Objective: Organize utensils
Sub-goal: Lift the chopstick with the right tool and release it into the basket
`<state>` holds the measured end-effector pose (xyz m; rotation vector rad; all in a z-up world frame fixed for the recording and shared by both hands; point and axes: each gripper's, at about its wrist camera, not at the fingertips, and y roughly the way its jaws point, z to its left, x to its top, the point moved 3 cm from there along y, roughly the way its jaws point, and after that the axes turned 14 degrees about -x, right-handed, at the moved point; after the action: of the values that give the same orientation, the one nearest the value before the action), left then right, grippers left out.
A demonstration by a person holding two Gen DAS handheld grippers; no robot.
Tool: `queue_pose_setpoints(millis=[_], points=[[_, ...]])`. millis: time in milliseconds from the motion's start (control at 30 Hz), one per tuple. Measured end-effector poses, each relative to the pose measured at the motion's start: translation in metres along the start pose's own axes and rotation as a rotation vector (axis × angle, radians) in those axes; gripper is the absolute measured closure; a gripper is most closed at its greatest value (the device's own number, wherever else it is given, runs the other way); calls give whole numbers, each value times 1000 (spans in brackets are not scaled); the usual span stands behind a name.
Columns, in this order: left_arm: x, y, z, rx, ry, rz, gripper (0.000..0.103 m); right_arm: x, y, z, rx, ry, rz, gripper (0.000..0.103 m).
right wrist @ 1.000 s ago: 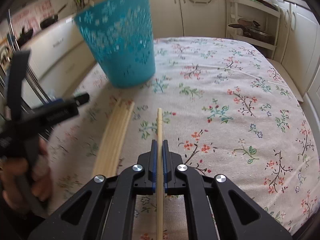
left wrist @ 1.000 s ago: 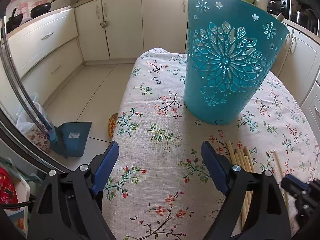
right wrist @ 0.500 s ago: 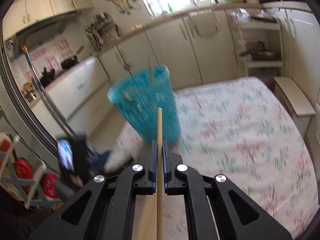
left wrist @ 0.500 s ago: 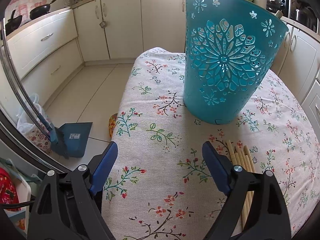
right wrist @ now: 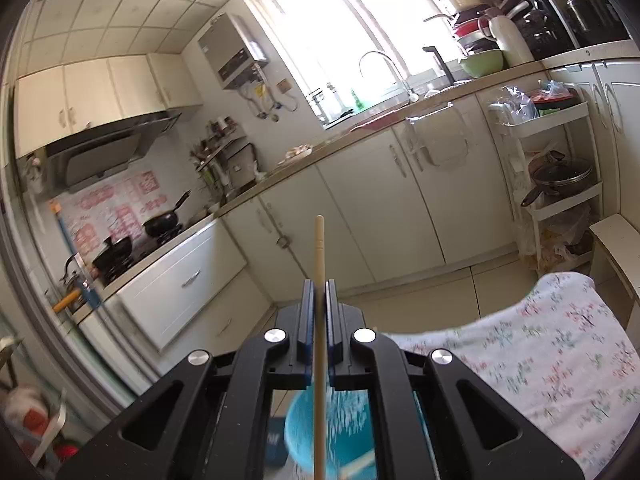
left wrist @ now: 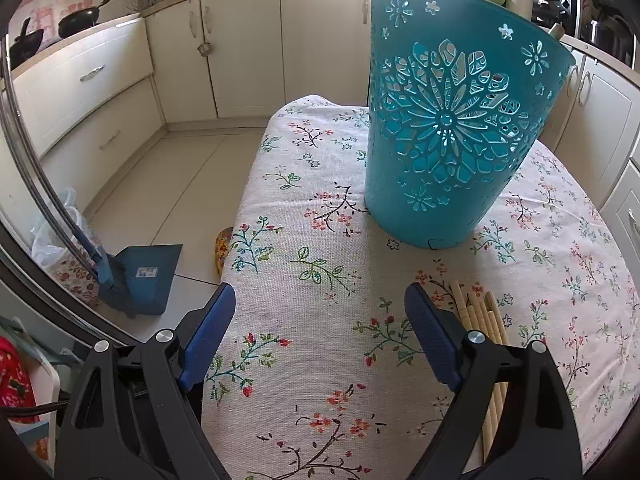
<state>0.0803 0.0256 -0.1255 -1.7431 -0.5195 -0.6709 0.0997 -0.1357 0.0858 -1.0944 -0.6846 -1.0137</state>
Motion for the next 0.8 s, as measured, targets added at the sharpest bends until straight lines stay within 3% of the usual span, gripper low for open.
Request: queue_pose_setpoints(millis=[200,433,633,800], points=[[0,-1,2,-20,-8,-8,20,-3,43,5,-69,-8,14,97],[0,-1,3,-27,-17,-10,20,-26,56,5,-94,-79,85,97],[0,0,5,-23,-28,-13,20,-41,38,7,-79,-144,117,92],[0,-2,9,-19,-47,-22,20,-36,-6,-8,-64,-132,73,87]])
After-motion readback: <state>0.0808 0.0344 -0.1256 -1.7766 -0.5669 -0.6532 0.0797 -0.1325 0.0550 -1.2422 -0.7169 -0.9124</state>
